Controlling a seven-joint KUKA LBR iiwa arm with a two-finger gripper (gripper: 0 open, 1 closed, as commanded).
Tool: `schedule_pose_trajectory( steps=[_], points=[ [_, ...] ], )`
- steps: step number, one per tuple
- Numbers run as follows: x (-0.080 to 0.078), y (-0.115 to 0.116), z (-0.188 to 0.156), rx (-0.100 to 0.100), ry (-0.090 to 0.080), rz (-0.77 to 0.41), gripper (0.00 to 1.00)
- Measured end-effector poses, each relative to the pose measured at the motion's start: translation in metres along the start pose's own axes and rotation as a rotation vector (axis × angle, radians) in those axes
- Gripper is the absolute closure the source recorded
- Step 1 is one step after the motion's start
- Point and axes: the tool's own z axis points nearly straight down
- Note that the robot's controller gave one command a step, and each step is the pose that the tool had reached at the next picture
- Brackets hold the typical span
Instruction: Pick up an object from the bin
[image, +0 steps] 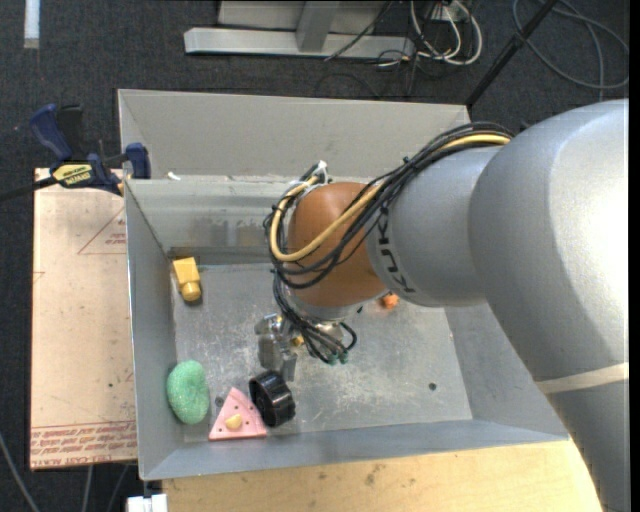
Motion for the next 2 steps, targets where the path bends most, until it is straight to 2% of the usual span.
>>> schedule_pose_trajectory(
  steps=[1, 2],
  points=[
    [-0.002, -0.007, -0.043, 0.001, 0.008, 0.011, 1.00],
    [-0.054, -0.015, -0.193, 0.002, -0.009, 0.003, 0.00]
  ],
)
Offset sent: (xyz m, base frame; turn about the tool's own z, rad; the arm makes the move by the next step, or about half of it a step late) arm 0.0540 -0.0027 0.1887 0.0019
